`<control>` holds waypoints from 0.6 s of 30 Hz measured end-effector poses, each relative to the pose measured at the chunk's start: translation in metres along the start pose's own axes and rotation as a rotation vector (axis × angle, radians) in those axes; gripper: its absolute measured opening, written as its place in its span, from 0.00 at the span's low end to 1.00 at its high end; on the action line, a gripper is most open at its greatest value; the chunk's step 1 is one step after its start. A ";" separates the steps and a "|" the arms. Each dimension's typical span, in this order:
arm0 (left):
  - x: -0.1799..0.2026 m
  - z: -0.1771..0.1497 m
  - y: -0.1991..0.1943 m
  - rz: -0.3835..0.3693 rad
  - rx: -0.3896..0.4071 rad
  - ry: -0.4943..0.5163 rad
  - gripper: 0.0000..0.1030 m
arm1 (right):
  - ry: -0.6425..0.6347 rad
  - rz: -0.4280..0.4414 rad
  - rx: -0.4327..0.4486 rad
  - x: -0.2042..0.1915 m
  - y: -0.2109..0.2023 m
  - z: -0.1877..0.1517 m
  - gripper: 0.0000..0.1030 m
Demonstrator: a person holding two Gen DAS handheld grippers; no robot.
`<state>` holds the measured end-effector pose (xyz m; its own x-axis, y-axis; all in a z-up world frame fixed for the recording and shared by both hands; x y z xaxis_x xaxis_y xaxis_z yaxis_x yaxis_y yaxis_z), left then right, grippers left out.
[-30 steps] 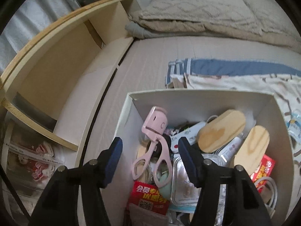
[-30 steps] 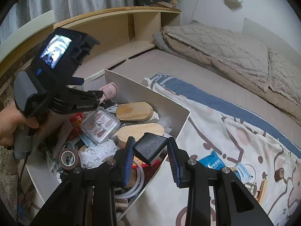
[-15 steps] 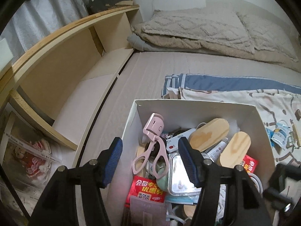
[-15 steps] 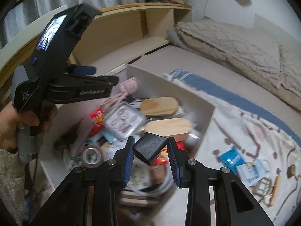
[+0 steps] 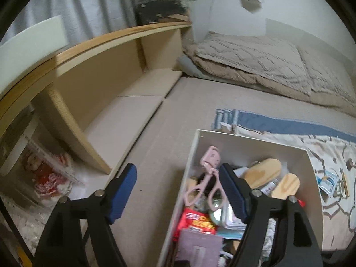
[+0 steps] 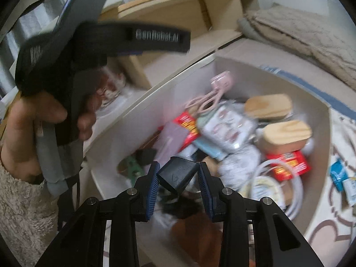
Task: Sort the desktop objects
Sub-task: 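Open the left tool to drop the curler into the white box, then open the right tool to drop the black item into the white box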
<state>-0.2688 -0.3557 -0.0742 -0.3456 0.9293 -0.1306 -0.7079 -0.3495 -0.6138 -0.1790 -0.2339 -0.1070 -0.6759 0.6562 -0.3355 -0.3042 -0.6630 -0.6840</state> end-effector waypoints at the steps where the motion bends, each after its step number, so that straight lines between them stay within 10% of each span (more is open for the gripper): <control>1: -0.008 0.000 -0.001 0.010 0.007 -0.018 0.77 | -0.003 0.007 -0.009 -0.005 0.004 -0.002 0.34; 18: -0.063 -0.013 -0.025 0.059 0.022 -0.086 0.87 | -0.045 0.073 -0.022 -0.034 0.026 -0.013 0.43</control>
<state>-0.2216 -0.4040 -0.0610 -0.4384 0.8934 -0.0984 -0.6973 -0.4071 -0.5899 -0.1549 -0.2683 -0.1219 -0.7252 0.5894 -0.3560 -0.2383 -0.6999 -0.6733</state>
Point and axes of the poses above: each gripper's, at about its wrist camera, not at the fingertips, and y roughly the way its jaws point, x to its right, z to its top, the point moved 8 cm from there along y, roughly the way its jaws point, and after that the axes turned 4 degrees about x, right-handed, at the moved point
